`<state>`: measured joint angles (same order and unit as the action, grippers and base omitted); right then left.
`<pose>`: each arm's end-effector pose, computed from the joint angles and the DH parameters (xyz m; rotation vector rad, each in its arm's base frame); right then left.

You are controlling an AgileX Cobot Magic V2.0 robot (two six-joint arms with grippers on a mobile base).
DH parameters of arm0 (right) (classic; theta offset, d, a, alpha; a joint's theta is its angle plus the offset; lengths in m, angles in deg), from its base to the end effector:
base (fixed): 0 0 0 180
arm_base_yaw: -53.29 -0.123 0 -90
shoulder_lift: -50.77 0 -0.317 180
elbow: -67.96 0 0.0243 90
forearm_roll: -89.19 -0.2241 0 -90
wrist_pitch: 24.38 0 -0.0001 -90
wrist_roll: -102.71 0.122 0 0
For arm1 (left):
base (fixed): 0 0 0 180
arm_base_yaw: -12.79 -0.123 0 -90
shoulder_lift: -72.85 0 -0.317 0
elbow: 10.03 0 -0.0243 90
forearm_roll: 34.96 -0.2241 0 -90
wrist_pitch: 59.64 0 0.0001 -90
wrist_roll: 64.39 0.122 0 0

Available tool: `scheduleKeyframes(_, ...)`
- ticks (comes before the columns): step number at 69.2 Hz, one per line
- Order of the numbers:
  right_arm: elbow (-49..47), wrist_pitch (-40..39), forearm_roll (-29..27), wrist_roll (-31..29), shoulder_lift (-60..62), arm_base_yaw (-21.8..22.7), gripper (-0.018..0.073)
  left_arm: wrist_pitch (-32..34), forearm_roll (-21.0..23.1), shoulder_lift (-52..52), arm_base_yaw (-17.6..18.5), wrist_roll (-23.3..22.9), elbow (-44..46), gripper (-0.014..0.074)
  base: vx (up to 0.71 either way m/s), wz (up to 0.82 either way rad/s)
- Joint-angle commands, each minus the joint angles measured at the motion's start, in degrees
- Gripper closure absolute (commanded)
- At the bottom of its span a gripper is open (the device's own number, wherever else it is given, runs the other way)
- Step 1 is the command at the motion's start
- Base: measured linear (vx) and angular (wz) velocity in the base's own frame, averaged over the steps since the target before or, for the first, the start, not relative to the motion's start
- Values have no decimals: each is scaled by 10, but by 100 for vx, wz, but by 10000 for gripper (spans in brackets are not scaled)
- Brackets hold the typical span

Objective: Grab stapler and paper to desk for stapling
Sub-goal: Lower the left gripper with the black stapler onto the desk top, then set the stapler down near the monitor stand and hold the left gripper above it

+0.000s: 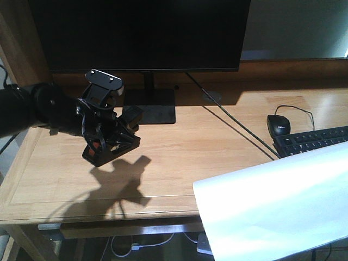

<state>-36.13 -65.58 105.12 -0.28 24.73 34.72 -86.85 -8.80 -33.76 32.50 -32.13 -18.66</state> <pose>0.0359 0.0353 0.2960 0.2999 1.1589 1.3952 0.3498 -0.1515 0.2616 0.6873 2.3491 -0.3336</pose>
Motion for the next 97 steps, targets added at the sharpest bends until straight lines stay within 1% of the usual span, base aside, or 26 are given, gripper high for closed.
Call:
scheduleKeyframes(1, -14, -35, 0, -7, -5, 2, 561, -11, 121, 13, -31, 134, 45, 603, 0, 0)
scheduleKeyframes(3, -14, -35, 0, -7, -5, 2, 561, -29, 150, 8, -42, 169, 51, 603, 0, 0)
scheduleKeyframes(4, -14, -35, 0, -7, -5, 2, 561, -34, 156, 6, -48, 178, 53, 603, 0, 0)
scheduleKeyframes(5, -14, -35, 0, -7, -5, 2, 561, -45, 179, 4, -54, 202, 56, 603, 0, 0)
scheduleKeyframes(6, -14, -35, 0, -7, -5, 2, 561, -55, 186, 2, -57, 210, 60, 603, 0, 0)
scheduleKeyframes(10, -14, -35, 0, -7, -5, 2, 561, -103, 244, -9, -83, 269, 74, 603, 0, 0)
scheduleKeyframes(11, -14, -35, 0, -7, -5, 2, 561, -109, 251, -10, -90, 276, 76, 603, 0, 0)
scheduleKeyframes(18, -14, -35, 0, -7, -5, 2, 561, -186, 341, -36, -132, 346, 103, 603, 0, 0)
scheduleKeyframes(24, -14, -35, 0, -7, -5, 2, 561, -247, 391, -57, -160, 399, 125, 603, 0, 0)
scheduleKeyframes(29, -14, -35, 0, -7, -5, 2, 561, -301, 411, -82, -180, 436, 152, 603, 0, 0)
scheduleKeyframes(32, -14, -35, 0, -7, -5, 2, 561, -322, 412, -98, -190, 447, 172, 603, 0, 0)
scheduleKeyframes(39, -14, -35, 0, -7, -5, 2, 561, -359, 409, -136, -210, 451, 220, 603, 0, 0)
scheduleKeyframes(42, -14, -35, 0, -7, -5, 2, 561, -376, 409, -154, -217, 460, 243, 603, 0, 0)
scheduleKeyframes(46, -14, -35, 0, -7, -5, 2, 561, -406, 409, -179, -225, 488, 271, 603, 0, 0)
scheduleKeyframes(51, -14, -35, 0, -7, -5, 2, 561, -444, 409, -208, -227, 542, 304, 603, 0, 0)
scheduleKeyframes(52, -14, -35, 0, -7, -5, 2, 561, -444, 408, -214, -227, 557, 309, 603, 0, 0)
scheduleKeyframes(63, -14, -35, 0, -7, -5, 2, 561, -444, 410, -261, -227, 666, 352, 603, 0, 0)
scheduleKeyframes(70, -14, -35, 0, -7, -5, 2, 561, -443, 411, -282, -227, 702, 372, 603, 0, 0)
scheduleKeyframes(82, -14, -35, 0, -7, -5, 2, 561, -439, 413, -308, -227, 757, 377, 603, 0, 0)
scheduleKeyframes(88, -14, -35, 0, -7, -5, 2, 561, -424, 416, -321, -227, 787, 377, 600, 0, 0)
scheduleKeyframes(97, -14, -35, 0, -7, -5, 2, 561, -403, 428, -340, -226, 818, 377, 594, 0, 0)
